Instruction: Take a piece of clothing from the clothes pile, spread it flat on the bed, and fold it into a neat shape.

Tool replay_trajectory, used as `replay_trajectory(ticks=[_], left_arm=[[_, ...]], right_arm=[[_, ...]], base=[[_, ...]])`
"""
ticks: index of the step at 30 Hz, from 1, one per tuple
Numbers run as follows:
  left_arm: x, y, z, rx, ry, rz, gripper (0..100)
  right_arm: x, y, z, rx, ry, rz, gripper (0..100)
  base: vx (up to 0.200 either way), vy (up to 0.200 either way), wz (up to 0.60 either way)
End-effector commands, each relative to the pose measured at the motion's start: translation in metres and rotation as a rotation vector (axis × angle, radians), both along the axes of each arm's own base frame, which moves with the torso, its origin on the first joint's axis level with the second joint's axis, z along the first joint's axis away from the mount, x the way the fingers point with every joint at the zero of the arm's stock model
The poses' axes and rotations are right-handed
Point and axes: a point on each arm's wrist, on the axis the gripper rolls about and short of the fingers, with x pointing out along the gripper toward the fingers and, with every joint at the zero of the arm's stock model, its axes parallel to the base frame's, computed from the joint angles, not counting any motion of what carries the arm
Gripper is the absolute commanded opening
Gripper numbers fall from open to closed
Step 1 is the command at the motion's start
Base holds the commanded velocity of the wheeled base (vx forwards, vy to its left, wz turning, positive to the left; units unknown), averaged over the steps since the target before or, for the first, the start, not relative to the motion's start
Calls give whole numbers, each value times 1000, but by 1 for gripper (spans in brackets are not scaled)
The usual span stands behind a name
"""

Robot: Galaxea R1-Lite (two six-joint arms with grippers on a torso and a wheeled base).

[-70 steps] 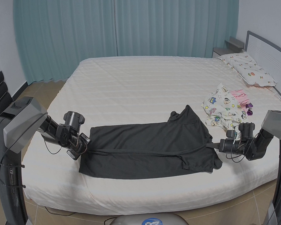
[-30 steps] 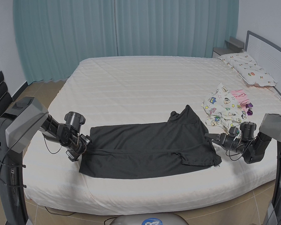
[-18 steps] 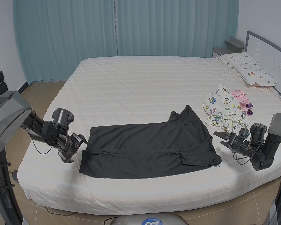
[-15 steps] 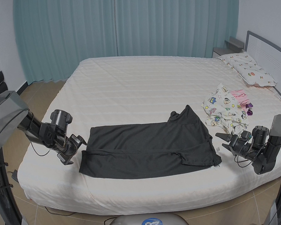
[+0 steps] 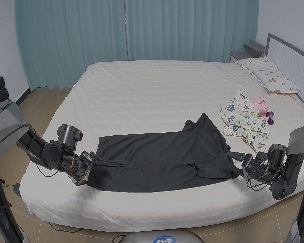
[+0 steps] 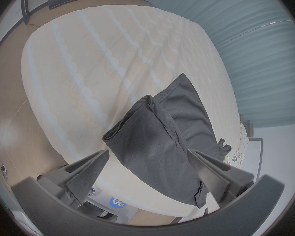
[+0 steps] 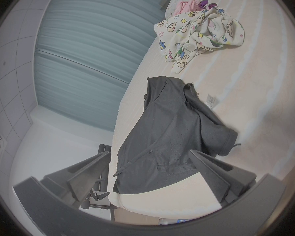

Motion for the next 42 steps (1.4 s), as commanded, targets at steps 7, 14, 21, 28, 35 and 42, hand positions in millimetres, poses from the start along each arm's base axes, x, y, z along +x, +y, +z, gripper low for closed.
replay_trajectory(ticks=[7,14,21,28,35,42], left_arm=[[-5,-4,-2,-7,15,-3,100],[-26,1,10,26,-6,2,100],[-46,10,8,94,15,-30,100],[-67,17,-18,98,17,-29,100],[-62,15,-41,98,-41,-27,100],[-49,9,-62,180,-26,7,100]], right_arm=[[1,10,-4,-24,-3,-23,100],[-6,43,-3,-88,-3,-63,100],[-20,89,-13,-163,14,-91,100],[-22,103,-23,-182,31,-61,100],[-38,99,-24,-213,71,-85,100],[-40,102,-27,-215,87,-118,100]], base=[[0,-29,0],[0,0,0],[0,0,0],[0,0,0],[0,0,0],[0,0,0]])
